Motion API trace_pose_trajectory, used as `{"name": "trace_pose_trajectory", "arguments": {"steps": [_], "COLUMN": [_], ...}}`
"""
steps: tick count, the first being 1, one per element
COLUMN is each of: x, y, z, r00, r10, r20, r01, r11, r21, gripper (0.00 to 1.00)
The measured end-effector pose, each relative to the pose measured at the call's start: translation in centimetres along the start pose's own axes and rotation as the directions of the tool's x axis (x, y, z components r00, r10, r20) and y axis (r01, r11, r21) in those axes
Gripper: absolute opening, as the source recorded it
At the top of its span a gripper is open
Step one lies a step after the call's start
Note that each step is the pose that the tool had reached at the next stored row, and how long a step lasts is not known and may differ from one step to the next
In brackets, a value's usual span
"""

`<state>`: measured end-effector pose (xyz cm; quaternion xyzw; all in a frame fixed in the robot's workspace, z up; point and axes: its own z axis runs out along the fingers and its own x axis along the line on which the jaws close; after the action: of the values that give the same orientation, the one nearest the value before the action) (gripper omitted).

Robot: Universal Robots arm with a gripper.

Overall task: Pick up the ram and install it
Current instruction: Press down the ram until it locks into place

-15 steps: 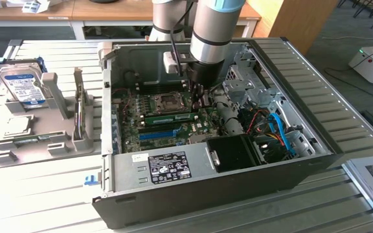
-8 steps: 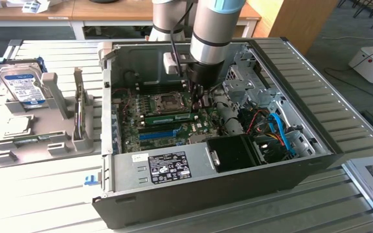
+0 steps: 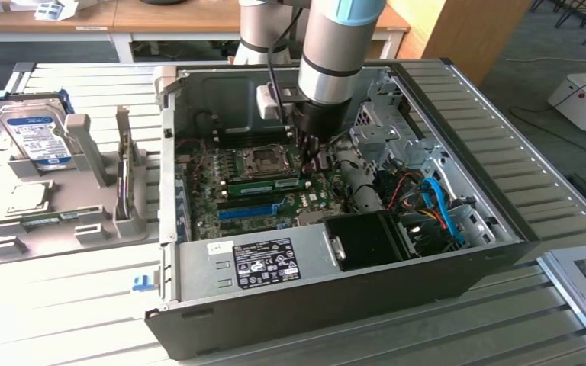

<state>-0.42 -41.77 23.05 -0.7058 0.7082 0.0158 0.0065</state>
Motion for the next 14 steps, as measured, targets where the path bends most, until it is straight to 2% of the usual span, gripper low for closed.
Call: {"name": "trace_pose_trajectory", "arguments": {"steps": [14], "x": [-0.32], "y": [0.0], "z": [0.05], "r00": [1.0], "r10": [0.0], "r20": [0.0002], "r01": [0.0], "r11": [1.0], "r21": [0.0001], "gripper": [0.1]}}
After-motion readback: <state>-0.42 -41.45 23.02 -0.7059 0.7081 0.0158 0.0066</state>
